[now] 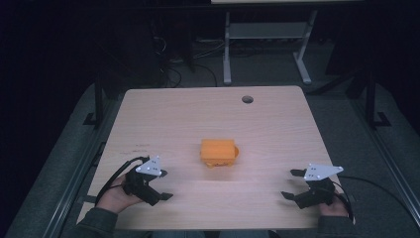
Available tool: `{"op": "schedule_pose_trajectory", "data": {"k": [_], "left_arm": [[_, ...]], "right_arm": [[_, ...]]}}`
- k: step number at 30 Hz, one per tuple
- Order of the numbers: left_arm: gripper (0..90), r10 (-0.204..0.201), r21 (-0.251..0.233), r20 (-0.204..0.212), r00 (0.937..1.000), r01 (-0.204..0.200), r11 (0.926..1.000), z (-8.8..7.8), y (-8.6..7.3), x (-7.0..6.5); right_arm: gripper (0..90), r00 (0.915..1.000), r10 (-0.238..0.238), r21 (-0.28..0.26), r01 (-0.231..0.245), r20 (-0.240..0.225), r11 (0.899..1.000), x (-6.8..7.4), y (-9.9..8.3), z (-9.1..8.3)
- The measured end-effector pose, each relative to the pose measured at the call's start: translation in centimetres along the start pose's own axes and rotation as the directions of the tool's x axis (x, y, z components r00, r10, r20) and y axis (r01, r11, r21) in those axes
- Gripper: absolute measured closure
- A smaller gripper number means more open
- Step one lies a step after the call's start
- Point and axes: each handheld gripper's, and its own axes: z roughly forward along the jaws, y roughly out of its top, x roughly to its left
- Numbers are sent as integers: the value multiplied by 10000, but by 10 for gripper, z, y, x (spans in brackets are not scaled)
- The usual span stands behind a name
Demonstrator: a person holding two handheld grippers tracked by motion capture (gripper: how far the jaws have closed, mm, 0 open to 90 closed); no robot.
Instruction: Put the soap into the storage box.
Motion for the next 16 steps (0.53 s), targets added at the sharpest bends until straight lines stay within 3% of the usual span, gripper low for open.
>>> {"op": "schedule_pose_trajectory", "data": {"k": [1, 6, 9, 13, 16], "left_arm": [[205, -202, -157, -27, 9998, 201, 9997, 1, -2, -1], [211, -227, -398, -322, 9992, 214, 9990, -2, -14, -6], [215, -371, -312, -668, 9971, 351, 9989, 0, -23, -10], [219, -274, -7, -747, 9968, 274, 9996, 4, -27, -13], [217, -297, -202, -846, 9960, 280, 9994, 2, -27, -11]], "right_arm": [[135, 10000, 8, 7, -8, 7, 10000, 0, 0, 0], [135, 10000, 44, 27, -44, 9, 10000, 0, 0, 0], [135, 10000, 35, 30, -35, -7, 10000, 0, 0, 0], [135, 10000, -44, 50, 45, -71, 10000, -1, 0, 1], [135, 9999, -85, 95, 86, -128, 9999, 0, 1, 3]]}}
